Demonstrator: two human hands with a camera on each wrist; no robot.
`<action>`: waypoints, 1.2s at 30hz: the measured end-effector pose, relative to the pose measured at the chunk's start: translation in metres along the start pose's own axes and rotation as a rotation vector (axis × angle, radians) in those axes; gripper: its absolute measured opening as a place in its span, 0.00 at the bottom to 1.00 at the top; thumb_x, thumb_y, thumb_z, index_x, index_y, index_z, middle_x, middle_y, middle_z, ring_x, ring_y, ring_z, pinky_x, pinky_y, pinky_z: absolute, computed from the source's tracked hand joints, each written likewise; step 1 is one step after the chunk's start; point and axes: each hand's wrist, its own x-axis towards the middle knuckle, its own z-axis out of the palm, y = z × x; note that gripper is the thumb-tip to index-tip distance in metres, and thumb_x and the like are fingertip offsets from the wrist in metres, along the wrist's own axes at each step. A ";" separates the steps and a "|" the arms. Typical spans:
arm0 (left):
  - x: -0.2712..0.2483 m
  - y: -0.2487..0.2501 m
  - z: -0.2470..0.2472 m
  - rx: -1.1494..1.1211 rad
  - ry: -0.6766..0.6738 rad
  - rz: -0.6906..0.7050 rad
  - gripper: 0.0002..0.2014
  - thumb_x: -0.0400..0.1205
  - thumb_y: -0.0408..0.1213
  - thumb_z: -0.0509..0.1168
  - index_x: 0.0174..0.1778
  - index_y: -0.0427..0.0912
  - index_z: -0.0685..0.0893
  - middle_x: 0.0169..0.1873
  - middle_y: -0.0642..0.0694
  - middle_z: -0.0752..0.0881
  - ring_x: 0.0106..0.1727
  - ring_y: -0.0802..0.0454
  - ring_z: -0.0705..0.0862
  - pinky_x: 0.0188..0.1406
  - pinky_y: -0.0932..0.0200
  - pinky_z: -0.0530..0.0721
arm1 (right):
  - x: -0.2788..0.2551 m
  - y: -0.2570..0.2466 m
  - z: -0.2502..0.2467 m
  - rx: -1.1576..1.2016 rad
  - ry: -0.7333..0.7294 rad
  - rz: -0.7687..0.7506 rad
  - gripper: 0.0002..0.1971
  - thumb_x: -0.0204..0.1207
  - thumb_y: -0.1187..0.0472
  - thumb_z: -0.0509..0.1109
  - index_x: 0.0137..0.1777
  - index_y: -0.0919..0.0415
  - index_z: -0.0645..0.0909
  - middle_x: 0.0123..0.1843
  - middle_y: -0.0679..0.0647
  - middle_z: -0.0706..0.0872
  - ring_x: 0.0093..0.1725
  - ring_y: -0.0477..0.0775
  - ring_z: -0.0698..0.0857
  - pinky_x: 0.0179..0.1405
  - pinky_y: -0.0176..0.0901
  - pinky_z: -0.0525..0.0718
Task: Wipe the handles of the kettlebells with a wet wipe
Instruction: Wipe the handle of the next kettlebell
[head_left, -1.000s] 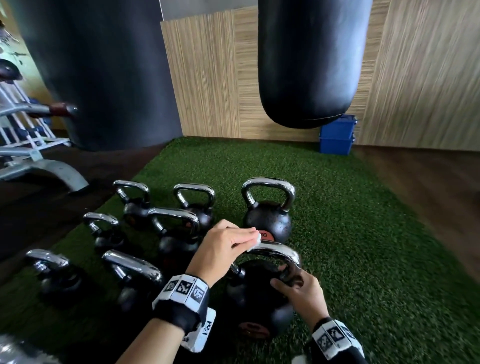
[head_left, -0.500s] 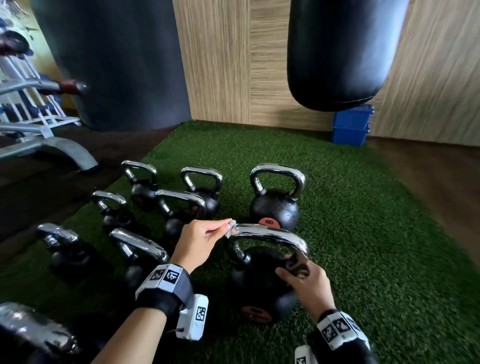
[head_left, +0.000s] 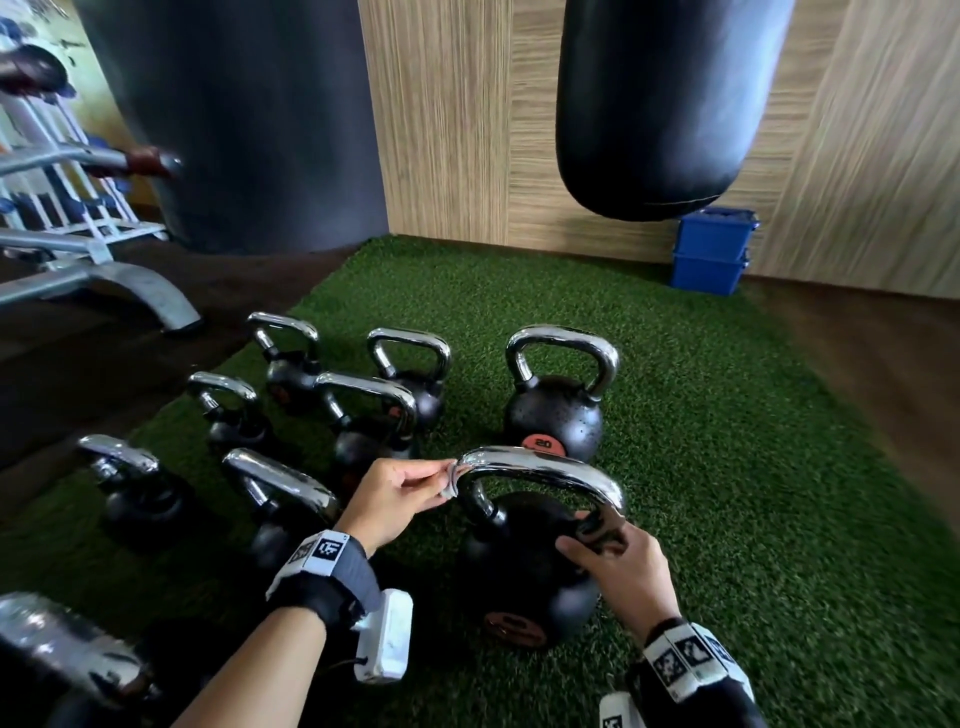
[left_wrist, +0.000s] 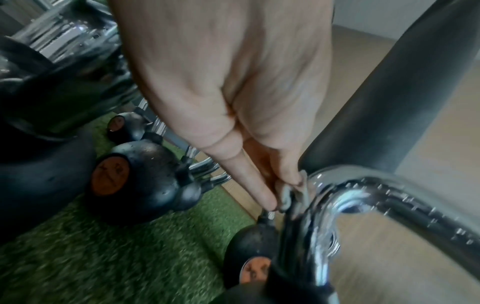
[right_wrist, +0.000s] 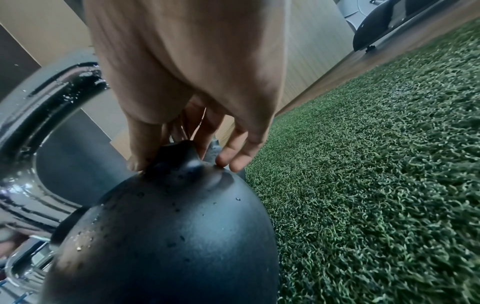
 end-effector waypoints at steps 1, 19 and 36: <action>-0.002 -0.006 0.002 0.008 0.000 -0.032 0.16 0.84 0.23 0.69 0.46 0.49 0.96 0.53 0.45 0.95 0.53 0.56 0.92 0.51 0.63 0.90 | 0.000 -0.001 -0.001 -0.006 -0.004 0.003 0.20 0.55 0.39 0.88 0.44 0.46 0.90 0.36 0.42 0.93 0.40 0.43 0.91 0.43 0.42 0.87; 0.009 -0.006 0.032 0.593 0.062 0.008 0.14 0.71 0.58 0.81 0.32 0.51 0.94 0.29 0.59 0.92 0.36 0.63 0.90 0.47 0.52 0.88 | -0.015 -0.019 -0.043 -0.273 -0.249 -0.114 0.10 0.54 0.53 0.84 0.37 0.50 0.91 0.34 0.41 0.92 0.32 0.36 0.88 0.34 0.34 0.85; 0.053 0.019 0.073 0.543 -0.151 -0.077 0.10 0.80 0.36 0.77 0.56 0.38 0.95 0.47 0.45 0.95 0.40 0.68 0.88 0.40 0.77 0.80 | 0.013 -0.052 0.008 -0.382 -0.453 -0.138 0.41 0.71 0.41 0.75 0.83 0.50 0.67 0.77 0.54 0.76 0.78 0.58 0.73 0.78 0.56 0.71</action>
